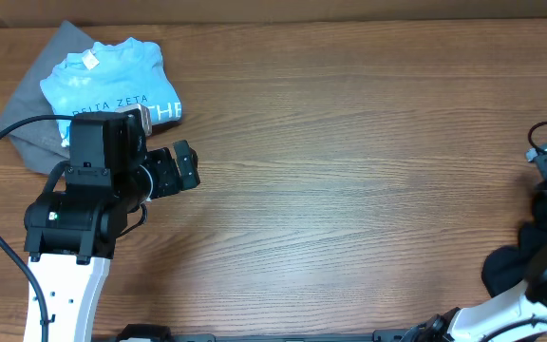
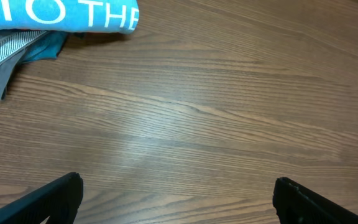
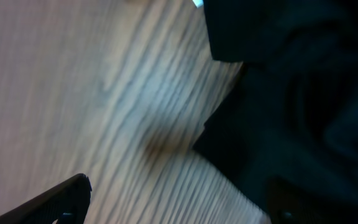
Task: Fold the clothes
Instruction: 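Raise both arms and reach the right gripper toward the black t-shirt, then grasp the black t-shirt with the right gripper and drag it leftward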
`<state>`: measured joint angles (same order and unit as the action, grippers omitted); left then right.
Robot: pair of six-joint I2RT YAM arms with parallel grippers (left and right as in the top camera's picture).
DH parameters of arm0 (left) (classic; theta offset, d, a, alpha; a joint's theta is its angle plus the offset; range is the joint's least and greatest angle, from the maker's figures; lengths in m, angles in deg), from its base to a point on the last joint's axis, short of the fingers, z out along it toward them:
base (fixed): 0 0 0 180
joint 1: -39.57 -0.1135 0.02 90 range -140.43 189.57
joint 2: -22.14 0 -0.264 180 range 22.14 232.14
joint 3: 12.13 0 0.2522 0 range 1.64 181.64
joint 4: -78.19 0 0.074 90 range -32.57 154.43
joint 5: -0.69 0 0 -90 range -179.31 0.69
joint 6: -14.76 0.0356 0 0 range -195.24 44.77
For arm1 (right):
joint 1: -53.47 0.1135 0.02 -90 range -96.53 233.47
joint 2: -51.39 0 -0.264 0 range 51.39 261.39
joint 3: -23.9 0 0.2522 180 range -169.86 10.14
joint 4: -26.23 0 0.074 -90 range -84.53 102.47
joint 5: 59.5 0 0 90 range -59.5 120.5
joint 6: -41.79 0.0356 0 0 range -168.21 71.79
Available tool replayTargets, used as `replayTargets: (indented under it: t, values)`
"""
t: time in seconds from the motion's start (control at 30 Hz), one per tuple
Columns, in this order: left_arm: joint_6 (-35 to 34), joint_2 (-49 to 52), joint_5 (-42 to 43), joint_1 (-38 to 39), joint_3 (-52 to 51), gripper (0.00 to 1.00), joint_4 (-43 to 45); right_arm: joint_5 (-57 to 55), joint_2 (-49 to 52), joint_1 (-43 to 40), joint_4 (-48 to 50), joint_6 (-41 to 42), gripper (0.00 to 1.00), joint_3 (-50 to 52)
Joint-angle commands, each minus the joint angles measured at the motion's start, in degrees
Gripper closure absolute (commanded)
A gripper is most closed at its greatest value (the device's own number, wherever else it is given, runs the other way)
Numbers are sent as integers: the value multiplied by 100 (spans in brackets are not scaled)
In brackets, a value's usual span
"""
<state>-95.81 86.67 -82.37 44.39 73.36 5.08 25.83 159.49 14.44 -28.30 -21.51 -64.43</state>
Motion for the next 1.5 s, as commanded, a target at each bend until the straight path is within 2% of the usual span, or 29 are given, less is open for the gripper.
replayTargets:
  t: [0.0,0.1,0.27,0.37,0.43,0.57,0.67,0.8,0.87,0.97,1.07,1.17,1.2,1.33,1.37,1.47]
  values:
    - [133,-4,79,-31,140,0,-46,-511,177,-26,114,-98,7,-127]
    - [131,-4,79,-31,140,0,-52,-1019,291,-28,87,-96,10,-127]
    - [131,-4,79,-31,140,0,-52,-1139,358,-28,-28,-92,36,-109]
    - [133,-4,52,-31,140,0,-52,-1115,361,-26,-61,-90,45,-11]
    - [131,-4,55,-31,140,0,-46,-1126,361,-26,-83,-4,46,122]
    - [131,-4,55,-31,140,0,-87,-1113,358,-26,-72,33,66,170]
    - [133,-4,48,-31,140,0,-184,-662,352,-2,-168,20,83,118]
    - [136,-4,-7,-31,140,0,-236,601,236,249,-199,-411,96,-103]
    - [136,-4,-7,-31,140,0,-212,1036,85,542,-184,-588,96,-181]
    - [136,-4,-11,-31,140,0,-192,1668,-306,1443,-103,-813,96,-236]
    - [136,-4,-11,-31,140,0,-197,1650,-579,2417,28,-894,96,-236]
    - [149,-4,-9,-31,142,0,-205,1305,-715,2997,133,-789,96,-240]
    - [197,-4,-4,-31,142,0,-219,946,-741,3134,157,-581,89,-240]
    - [262,-4,-4,-31,142,0,-302,400,-748,2826,48,-348,36,-240]
    - [262,-4,-4,-31,142,0,-299,271,-745,2586,-7,-308,30,-240]
    - [262,-4,-7,-31,142,0,-275,173,-717,1764,-127,-262,29,-240]
